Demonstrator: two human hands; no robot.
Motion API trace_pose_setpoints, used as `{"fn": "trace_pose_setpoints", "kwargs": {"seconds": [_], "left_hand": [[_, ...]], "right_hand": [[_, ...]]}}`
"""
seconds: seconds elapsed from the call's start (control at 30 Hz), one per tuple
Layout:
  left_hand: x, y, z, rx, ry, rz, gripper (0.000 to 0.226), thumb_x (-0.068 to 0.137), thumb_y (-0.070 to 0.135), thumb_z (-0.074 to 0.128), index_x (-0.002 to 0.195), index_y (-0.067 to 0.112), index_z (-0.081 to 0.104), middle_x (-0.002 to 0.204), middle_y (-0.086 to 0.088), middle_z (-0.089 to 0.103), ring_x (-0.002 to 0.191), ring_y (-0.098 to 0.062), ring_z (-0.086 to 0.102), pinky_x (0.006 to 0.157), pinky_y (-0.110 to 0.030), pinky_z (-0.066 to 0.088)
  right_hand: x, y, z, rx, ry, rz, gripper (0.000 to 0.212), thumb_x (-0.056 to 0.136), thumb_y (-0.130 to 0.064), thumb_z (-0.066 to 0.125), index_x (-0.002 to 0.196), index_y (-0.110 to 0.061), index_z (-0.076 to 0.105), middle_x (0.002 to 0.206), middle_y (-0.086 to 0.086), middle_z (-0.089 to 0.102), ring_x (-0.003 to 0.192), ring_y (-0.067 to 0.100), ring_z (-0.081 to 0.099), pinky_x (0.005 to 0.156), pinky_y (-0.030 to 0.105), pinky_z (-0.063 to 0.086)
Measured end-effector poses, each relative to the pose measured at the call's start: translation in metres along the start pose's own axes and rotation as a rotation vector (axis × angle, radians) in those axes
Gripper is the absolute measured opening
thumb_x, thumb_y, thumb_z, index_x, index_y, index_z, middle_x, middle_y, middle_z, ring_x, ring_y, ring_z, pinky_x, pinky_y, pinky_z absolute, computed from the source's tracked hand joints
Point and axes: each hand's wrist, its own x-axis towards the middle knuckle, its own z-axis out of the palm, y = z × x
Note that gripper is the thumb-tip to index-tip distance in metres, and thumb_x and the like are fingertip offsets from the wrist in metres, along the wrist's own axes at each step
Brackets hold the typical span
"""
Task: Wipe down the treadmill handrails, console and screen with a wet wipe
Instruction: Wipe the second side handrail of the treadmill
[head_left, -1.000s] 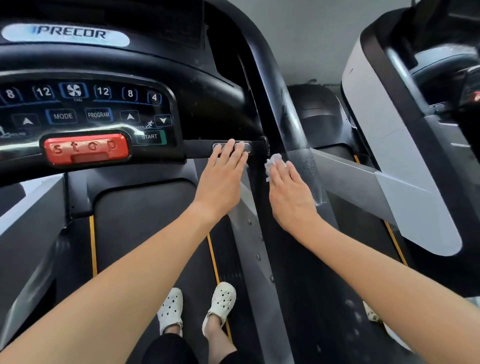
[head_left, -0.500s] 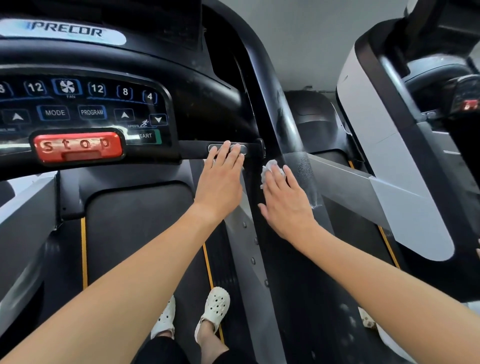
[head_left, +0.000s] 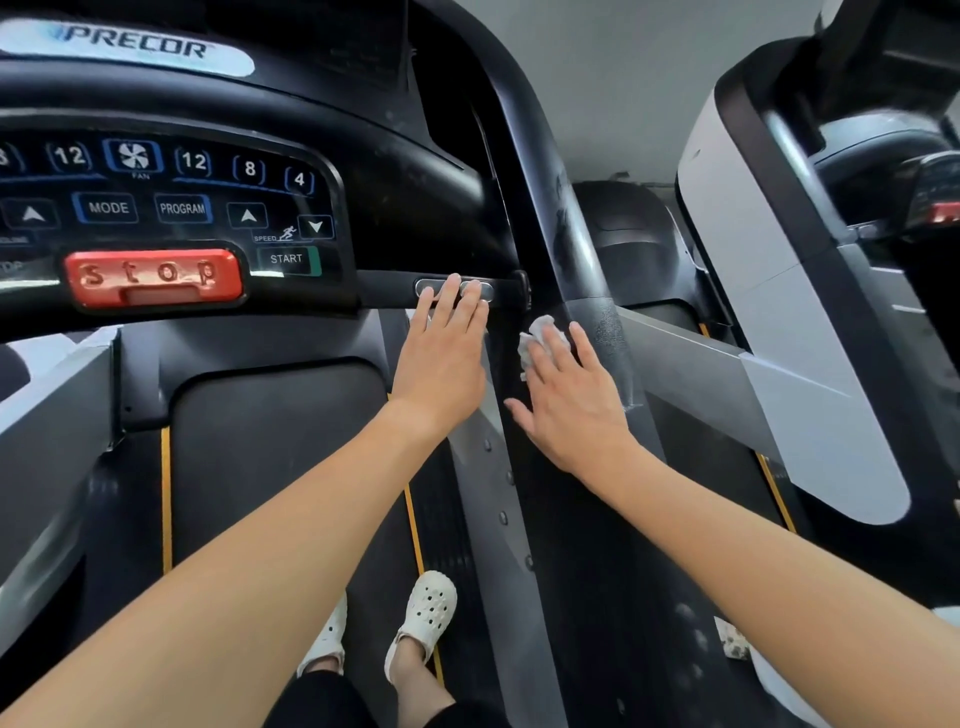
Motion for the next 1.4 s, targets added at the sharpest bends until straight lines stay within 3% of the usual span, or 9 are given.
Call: {"fn": "trace_pose_setpoints", "kwargs": {"seconds": [0.2, 0.4, 0.57, 0.73, 0.87, 1.0, 1.2, 1.4], "left_hand": [[-0.002, 0.0, -0.001, -0.014, -0.029, 0.008, 0.069, 0.098, 0.024, 0.049, 0.161, 0.008, 0.025, 0.172, -0.01, 0.013, 0.16, -0.03, 0.001, 0.129, -0.05, 0.003], [-0.006, 0.004, -0.005, -0.063, -0.038, 0.015, 0.058, 0.098, 0.025, 0.048, 0.152, 0.007, 0.043, 0.171, -0.014, 0.014, 0.159, -0.032, 0.003, 0.129, -0.051, 0.004], [-0.009, 0.008, -0.007, -0.095, -0.054, -0.001, 0.057, 0.096, 0.026, 0.053, 0.149, 0.007, 0.046, 0.171, -0.016, 0.014, 0.159, -0.033, 0.003, 0.129, -0.05, 0.006], [-0.011, 0.017, -0.009, -0.167, -0.087, -0.015, 0.06, 0.098, 0.026, 0.051, 0.154, 0.009, 0.038, 0.17, -0.015, 0.017, 0.159, -0.035, 0.001, 0.128, -0.052, 0.009], [-0.017, 0.037, -0.012, -0.412, -0.11, 0.055, 0.067, 0.102, 0.019, 0.051, 0.162, 0.012, 0.024, 0.172, -0.007, 0.014, 0.159, -0.029, 0.005, 0.129, -0.044, 0.015], [-0.018, 0.056, -0.017, -0.518, -0.041, 0.236, 0.07, 0.098, 0.007, 0.051, 0.163, 0.013, 0.025, 0.172, -0.004, 0.013, 0.159, -0.021, 0.009, 0.129, -0.031, 0.009], [-0.013, 0.059, -0.004, -0.46, -0.11, 0.285, 0.078, 0.092, 0.004, 0.051, 0.164, 0.016, 0.021, 0.173, 0.0, 0.011, 0.159, -0.024, 0.011, 0.127, -0.043, 0.024], [-0.013, 0.065, -0.014, -0.516, -0.172, 0.22, 0.077, 0.094, 0.004, 0.051, 0.164, 0.018, 0.021, 0.173, 0.004, 0.009, 0.158, -0.023, 0.013, 0.125, -0.046, 0.027]], "right_hand": [[-0.021, -0.032, 0.024, -0.04, -0.111, -0.092, 0.083, 0.103, -0.065, 0.015, 0.157, -0.005, 0.036, 0.171, 0.017, 0.007, 0.156, 0.04, -0.015, 0.125, 0.055, -0.004], [-0.024, 0.003, 0.002, -0.07, 0.0, -0.014, 0.07, 0.105, -0.056, 0.024, 0.155, -0.009, 0.039, 0.169, 0.013, 0.02, 0.158, 0.036, 0.0, 0.126, 0.055, 0.001], [-0.03, -0.009, 0.005, -0.036, 0.006, 0.031, 0.073, 0.105, -0.055, 0.024, 0.158, -0.006, 0.031, 0.17, 0.017, 0.011, 0.157, 0.038, -0.005, 0.126, 0.056, 0.0], [-0.063, -0.025, 0.021, -0.081, -0.073, -0.098, 0.07, 0.106, -0.053, 0.025, 0.157, -0.006, 0.035, 0.17, 0.017, 0.014, 0.157, 0.04, -0.007, 0.126, 0.057, -0.003], [-0.071, 0.007, 0.005, -0.025, 0.023, 0.011, 0.066, 0.105, -0.05, 0.033, 0.156, -0.008, 0.038, 0.167, 0.015, 0.024, 0.157, 0.037, 0.007, 0.127, 0.054, 0.005], [-0.082, 0.01, 0.006, 0.081, 0.05, 0.062, 0.064, 0.103, -0.048, 0.041, 0.153, -0.008, 0.042, 0.167, 0.016, 0.024, 0.156, 0.038, 0.012, 0.128, 0.052, 0.008], [-0.117, -0.013, 0.027, 0.032, 0.009, -0.018, 0.067, 0.103, -0.046, 0.039, 0.155, -0.003, 0.037, 0.167, 0.018, 0.023, 0.158, 0.033, 0.0, 0.128, 0.05, 0.0], [-0.108, 0.014, 0.021, 0.374, 0.156, 0.292, 0.068, 0.105, -0.045, 0.043, 0.159, -0.006, 0.03, 0.166, 0.015, 0.028, 0.155, 0.028, 0.025, 0.126, 0.044, 0.023]]}}
